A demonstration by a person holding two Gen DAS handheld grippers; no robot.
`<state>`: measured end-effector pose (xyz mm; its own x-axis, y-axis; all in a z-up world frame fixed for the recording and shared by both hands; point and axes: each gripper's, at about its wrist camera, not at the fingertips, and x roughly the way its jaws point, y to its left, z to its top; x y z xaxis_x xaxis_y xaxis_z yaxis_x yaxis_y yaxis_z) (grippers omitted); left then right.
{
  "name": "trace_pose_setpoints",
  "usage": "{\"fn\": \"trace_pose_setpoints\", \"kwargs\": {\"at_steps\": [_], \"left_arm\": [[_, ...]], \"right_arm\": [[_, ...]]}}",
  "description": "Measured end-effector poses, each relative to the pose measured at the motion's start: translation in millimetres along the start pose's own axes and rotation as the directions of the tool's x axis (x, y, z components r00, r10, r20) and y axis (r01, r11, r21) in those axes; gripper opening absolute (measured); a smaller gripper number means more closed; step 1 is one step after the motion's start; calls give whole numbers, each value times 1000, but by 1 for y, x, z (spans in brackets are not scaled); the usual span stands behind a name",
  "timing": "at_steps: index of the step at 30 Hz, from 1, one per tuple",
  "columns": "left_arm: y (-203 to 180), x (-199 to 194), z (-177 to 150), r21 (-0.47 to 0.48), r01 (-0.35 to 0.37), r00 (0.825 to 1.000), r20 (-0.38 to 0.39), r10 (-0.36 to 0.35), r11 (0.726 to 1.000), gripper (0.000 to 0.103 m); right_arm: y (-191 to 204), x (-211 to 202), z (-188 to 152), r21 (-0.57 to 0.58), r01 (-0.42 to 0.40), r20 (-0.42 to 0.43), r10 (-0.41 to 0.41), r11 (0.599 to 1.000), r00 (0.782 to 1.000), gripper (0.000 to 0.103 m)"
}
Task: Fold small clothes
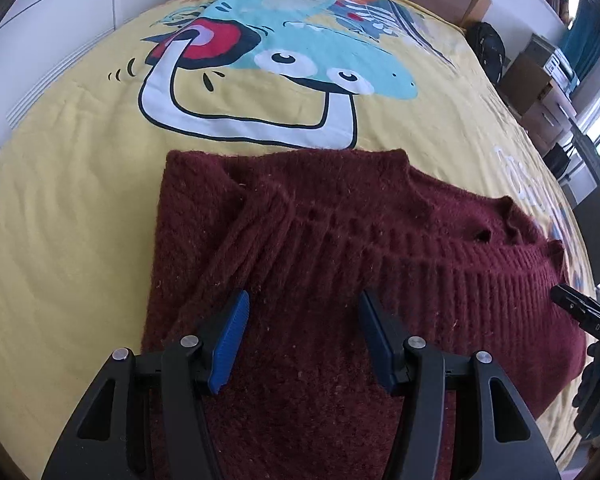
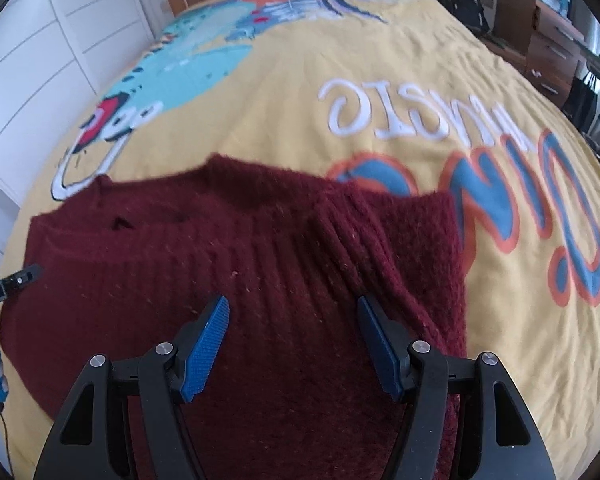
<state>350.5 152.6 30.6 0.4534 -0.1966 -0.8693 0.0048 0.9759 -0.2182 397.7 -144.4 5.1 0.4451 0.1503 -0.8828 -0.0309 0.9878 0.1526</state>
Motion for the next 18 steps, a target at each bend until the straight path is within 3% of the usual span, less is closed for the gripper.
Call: {"fn": "trace_pose_setpoints", "kwargs": {"at_steps": [8,18], "left_arm": [[2,-43,4,-16,1,998,70,0,1000,51],[-12,-73,-26,33,-33,995,94,30,999,51]], "right_arm": [[2,-50,-1,3,12,64,-13,1000,998,69],[22,-82,-37,-37,0,90,4,999,996,69]]}}
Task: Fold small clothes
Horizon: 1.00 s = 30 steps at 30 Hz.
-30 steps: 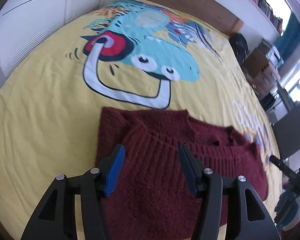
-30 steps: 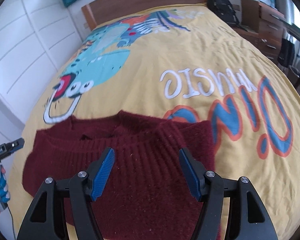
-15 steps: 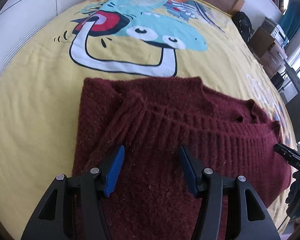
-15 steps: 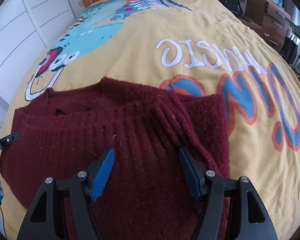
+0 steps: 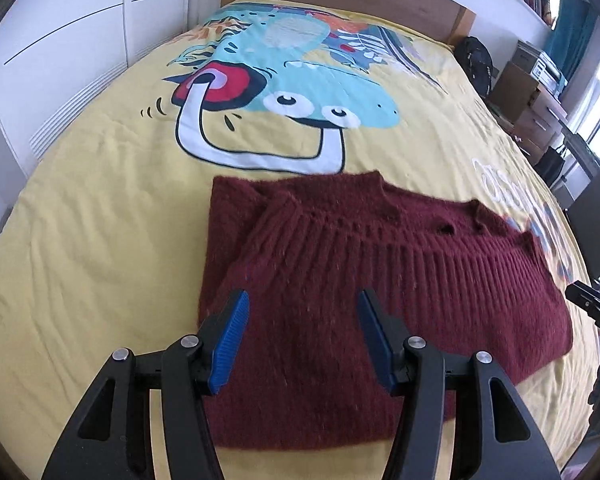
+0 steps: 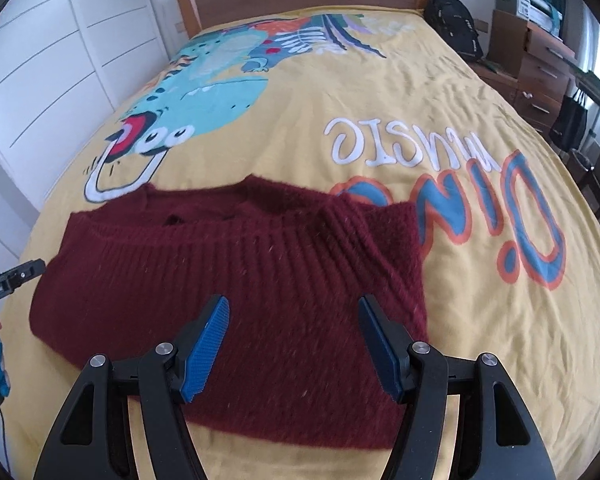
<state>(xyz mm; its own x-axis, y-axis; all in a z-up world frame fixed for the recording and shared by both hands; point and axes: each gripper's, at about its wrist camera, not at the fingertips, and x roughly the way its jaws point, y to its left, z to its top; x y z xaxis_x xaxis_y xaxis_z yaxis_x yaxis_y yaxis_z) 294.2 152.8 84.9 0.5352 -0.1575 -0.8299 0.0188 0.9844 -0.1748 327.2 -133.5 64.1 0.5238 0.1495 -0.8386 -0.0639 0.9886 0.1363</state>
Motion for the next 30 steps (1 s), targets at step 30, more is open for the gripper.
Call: {"fn": "trace_pose_setpoints", "kwargs": {"at_steps": [30], "left_arm": [[2,24,-49,-16,-1,994,-109,0,1000,57]], "right_arm": [[-36,5,-60,49,40,-70,-36,998,997,69]]}}
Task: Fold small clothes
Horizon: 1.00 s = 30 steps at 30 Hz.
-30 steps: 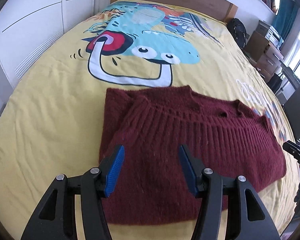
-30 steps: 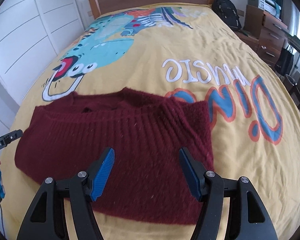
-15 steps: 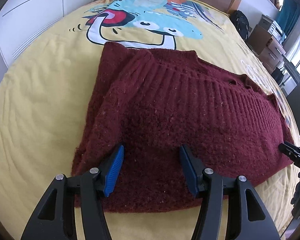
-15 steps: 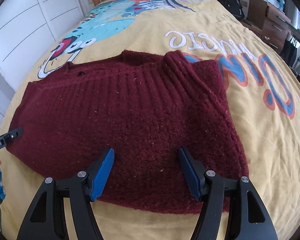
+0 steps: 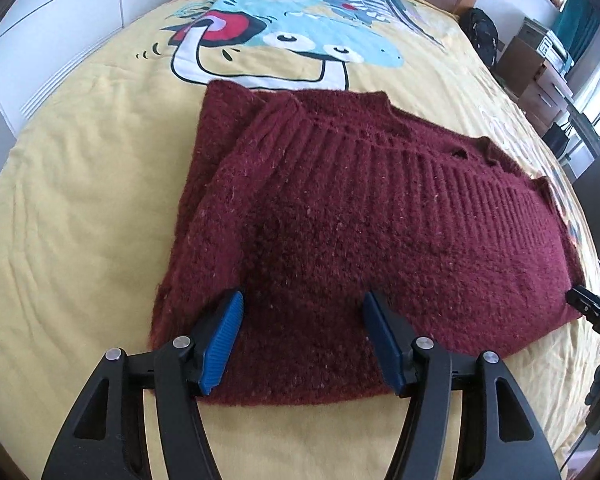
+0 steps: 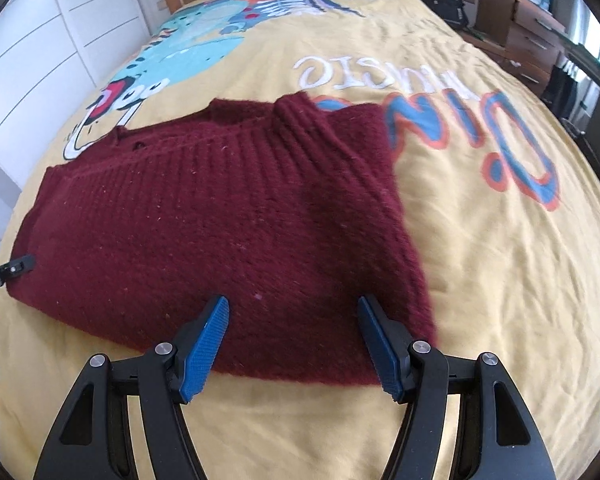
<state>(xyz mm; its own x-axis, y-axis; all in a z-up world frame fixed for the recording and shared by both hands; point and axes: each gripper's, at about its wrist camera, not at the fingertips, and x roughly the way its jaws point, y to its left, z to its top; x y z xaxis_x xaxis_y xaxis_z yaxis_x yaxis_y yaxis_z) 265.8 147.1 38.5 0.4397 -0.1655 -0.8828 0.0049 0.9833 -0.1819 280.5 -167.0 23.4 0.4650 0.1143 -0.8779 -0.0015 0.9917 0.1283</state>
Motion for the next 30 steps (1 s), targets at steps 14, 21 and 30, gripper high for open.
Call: {"fn": "trace_pose_setpoints", "kwargs": {"at_steps": [14,21,30], "left_arm": [[20,-20,-21,-32,15,1000,17,-14,999,57],[42,-44,-22,-74,37,998,45,-34,997,57],[82,-36,-8,-201,148,989,8,-149,968,58]], "right_arm": [[11,15,-12,5,-13,-32,13,1000,999,69],[7,3,-14,7,-24,-14,24,1000,1000,69],[11,-7,-17,7,-43,2,43,999,999,69]]}}
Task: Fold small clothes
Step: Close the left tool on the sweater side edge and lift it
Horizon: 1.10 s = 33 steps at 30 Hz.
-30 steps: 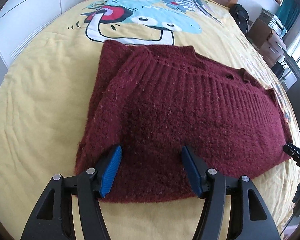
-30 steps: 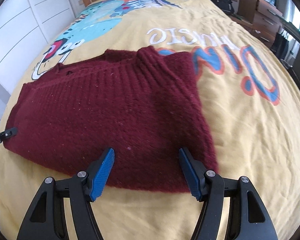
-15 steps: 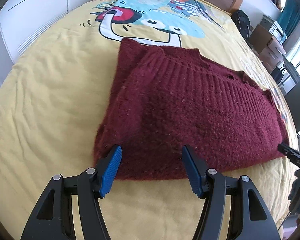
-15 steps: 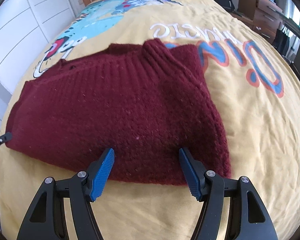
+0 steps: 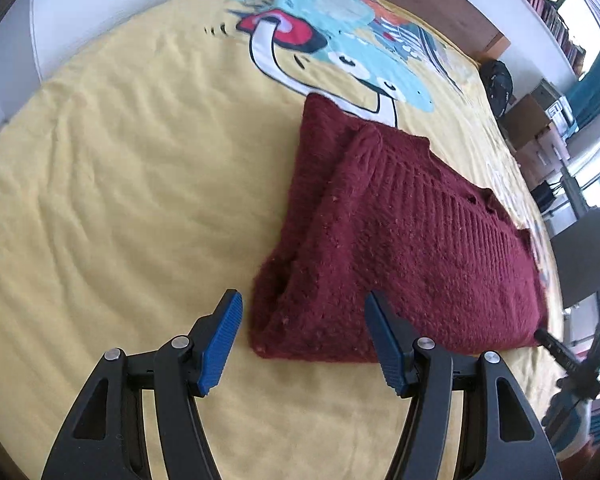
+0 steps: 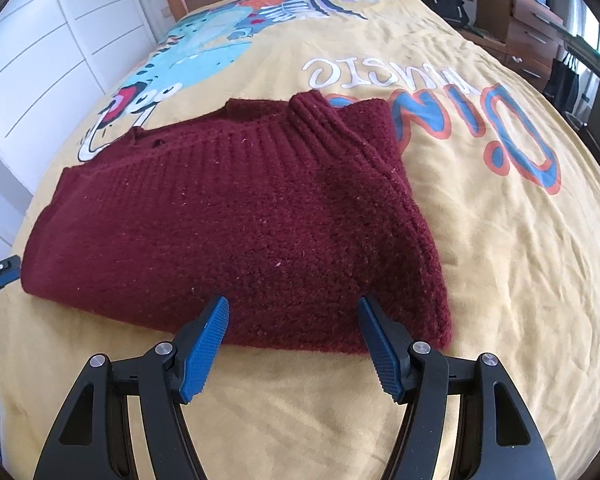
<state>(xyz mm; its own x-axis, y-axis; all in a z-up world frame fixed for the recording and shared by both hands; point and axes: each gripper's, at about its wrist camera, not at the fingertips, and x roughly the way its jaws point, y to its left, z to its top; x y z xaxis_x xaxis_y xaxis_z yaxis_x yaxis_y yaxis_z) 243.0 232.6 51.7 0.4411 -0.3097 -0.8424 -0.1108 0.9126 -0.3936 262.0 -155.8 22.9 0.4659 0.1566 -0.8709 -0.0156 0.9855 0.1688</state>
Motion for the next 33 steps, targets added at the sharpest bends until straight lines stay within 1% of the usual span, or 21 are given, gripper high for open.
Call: {"fn": "trace_pose_setpoints", "kwargs": {"at_steps": [3,5,7,8,11,13,14,15,18,19,21,22,23,25,28,31,33], "left_arm": [[4,13,6,-19,53,998,-40,-54,998,58],[10,22,10,-47,75,996,-53,-77,996,58],[16,28,15,-61,82,995,-58,-85,995,58],[19,31,18,-68,90,994,-60,-94,994,59],[29,41,26,-97,152,984,-81,-160,984,61],[34,45,31,-110,197,974,-87,-207,974,61],[36,49,34,-118,241,963,-96,-253,963,61],[38,50,35,-123,271,954,-100,-284,954,61],[44,56,40,-160,346,925,-109,-365,925,60],[45,56,42,-167,357,919,-110,-378,919,57],[46,55,43,-182,377,909,-118,-401,908,33],[46,55,45,-184,383,906,-118,-407,905,30],[43,53,45,-172,378,909,-116,-399,910,27],[37,44,46,-131,356,922,-112,-371,925,26],[33,35,48,-126,333,932,-109,-346,935,24],[18,24,51,-116,335,932,-103,-346,935,24],[3,17,55,-105,350,927,-105,-360,931,23]], "right_arm": [[3,-1,-1,-12,2,-2,-2,1000,1000,69],[3,-2,-1,-19,5,-3,-5,1000,1000,69],[3,-2,0,-24,8,-2,-8,1000,1000,69],[3,-1,0,-26,11,-3,-11,1000,1000,69],[0,0,3,-29,18,-6,-18,999,1000,69],[-1,1,4,-30,22,-5,-22,999,1000,69],[-1,1,5,-31,23,-5,-23,999,1000,69],[-2,2,5,-31,23,-4,-23,999,1000,69],[-2,3,7,-31,23,-6,-23,999,1000,69],[-2,4,7,-32,23,-7,-23,999,1000,69],[-3,4,8,-37,24,-7,-24,999,1000,69],[-3,4,8,-39,23,-6,-23,999,1000,69],[-2,4,8,-39,22,-4,-22,999,1000,69],[-5,3,8,-34,17,-2,-17,999,1000,69],[-7,0,8,-31,15,4,-14,999,1000,69],[-10,-5,7,-23,10,15,-9,1000,1000,69],[-15,-10,6,-12,4,24,-4,1000,1000,69]]}}
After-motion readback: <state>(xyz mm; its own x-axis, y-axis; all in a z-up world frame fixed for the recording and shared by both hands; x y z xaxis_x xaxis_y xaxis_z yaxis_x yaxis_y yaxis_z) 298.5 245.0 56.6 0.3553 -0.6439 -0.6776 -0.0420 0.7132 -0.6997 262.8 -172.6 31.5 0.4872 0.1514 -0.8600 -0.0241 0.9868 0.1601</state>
